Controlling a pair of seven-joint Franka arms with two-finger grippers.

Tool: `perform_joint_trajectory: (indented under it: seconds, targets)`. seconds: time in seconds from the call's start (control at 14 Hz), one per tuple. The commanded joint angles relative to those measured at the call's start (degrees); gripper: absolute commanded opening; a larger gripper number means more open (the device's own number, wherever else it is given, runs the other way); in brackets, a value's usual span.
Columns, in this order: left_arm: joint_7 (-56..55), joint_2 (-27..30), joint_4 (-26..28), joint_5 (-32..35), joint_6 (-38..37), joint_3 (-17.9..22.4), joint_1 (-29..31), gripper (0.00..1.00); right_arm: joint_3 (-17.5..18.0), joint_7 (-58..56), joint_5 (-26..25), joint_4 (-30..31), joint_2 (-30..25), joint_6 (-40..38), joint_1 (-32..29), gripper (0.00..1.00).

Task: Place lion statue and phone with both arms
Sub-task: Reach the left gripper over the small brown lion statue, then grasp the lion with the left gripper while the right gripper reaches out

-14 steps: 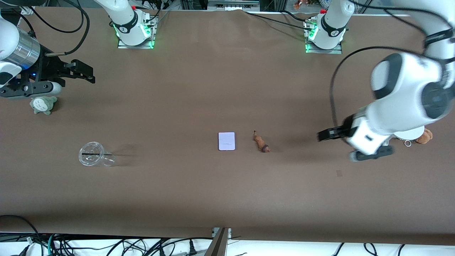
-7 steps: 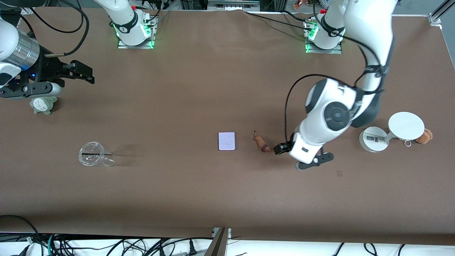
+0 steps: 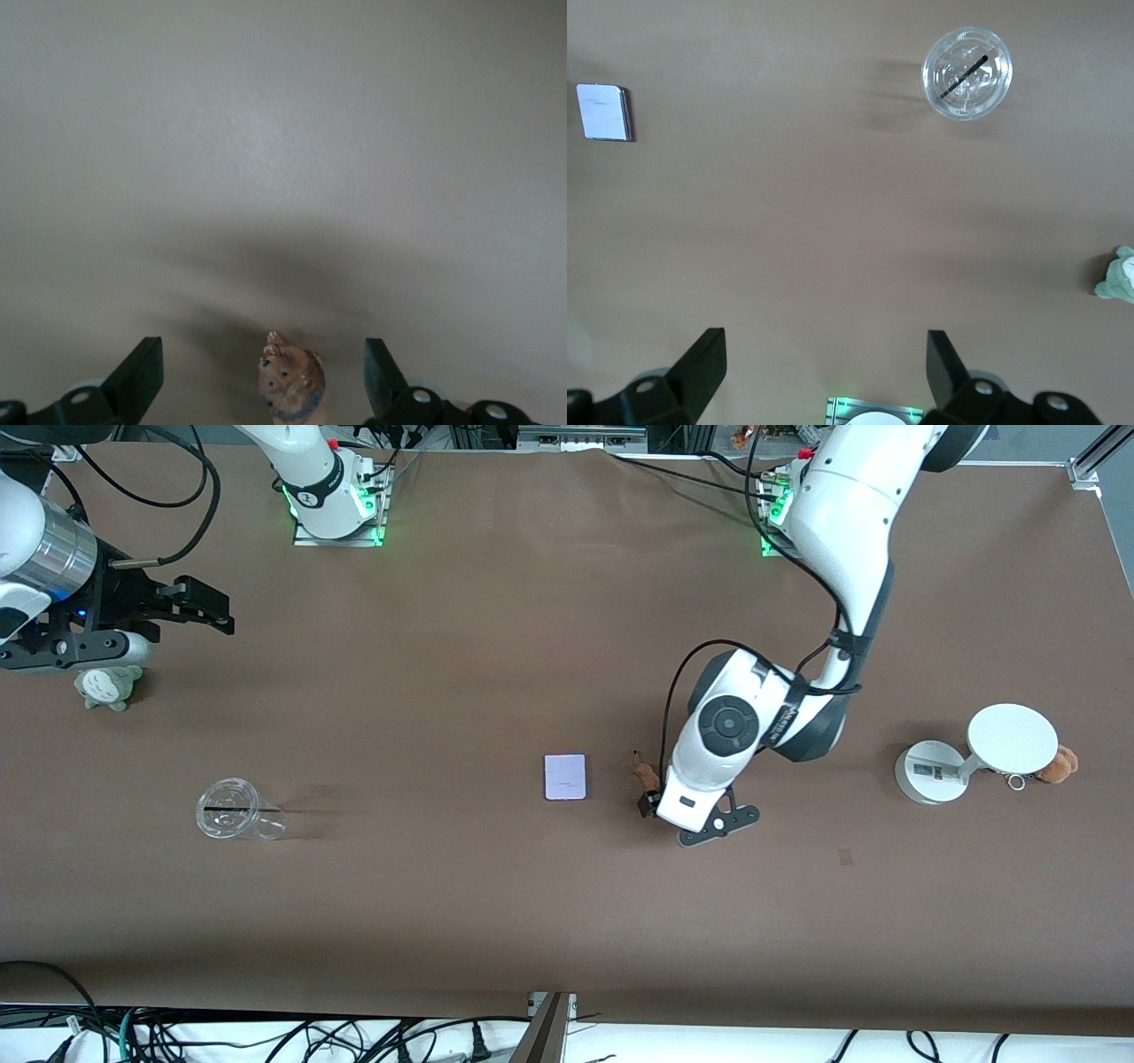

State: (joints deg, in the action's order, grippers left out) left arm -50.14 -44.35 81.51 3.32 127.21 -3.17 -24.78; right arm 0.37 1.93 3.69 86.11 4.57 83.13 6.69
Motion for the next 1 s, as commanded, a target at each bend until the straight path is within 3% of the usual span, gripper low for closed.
perform_joint_trajectory:
  seconds: [0.0,0.5,0.57,0.64,0.79,0.93]
  targets:
    - [-3.3,0.3,2.8,1.9,2.7,0.6,-1.3,1.00,0.1,0.5,-0.2,-0.2,-0.2,-0.9,-0.2,1.00]
    - [-10.1,-1.2,5.2,1.9,6.2,0.6,-3.4,1.00,0.1,0.5,-0.2,0.4,-0.2,-0.8,-0.1,1.00]
    - [-10.9,-1.2,5.2,1.9,6.2,0.6,-3.8,0.85,0.1,0.5,-0.2,0.4,-0.2,-0.8,-0.1,1.00]
    - [-11.8,-1.2,5.2,1.9,6.2,0.6,-3.9,0.60,0.1,0.5,-0.2,0.5,-0.1,-0.8,0.0,1.00]
    - [-11.8,-1.1,5.2,1.9,6.2,0.6,-3.9,0.01,0.2,0.5,-0.2,0.5,0.1,-0.6,0.0,1.00]
    - [-11.3,-0.7,5.2,1.9,5.5,0.6,-3.3,0.00,0.1,0.4,-0.2,0.4,0.3,-0.4,0.0,1.00]
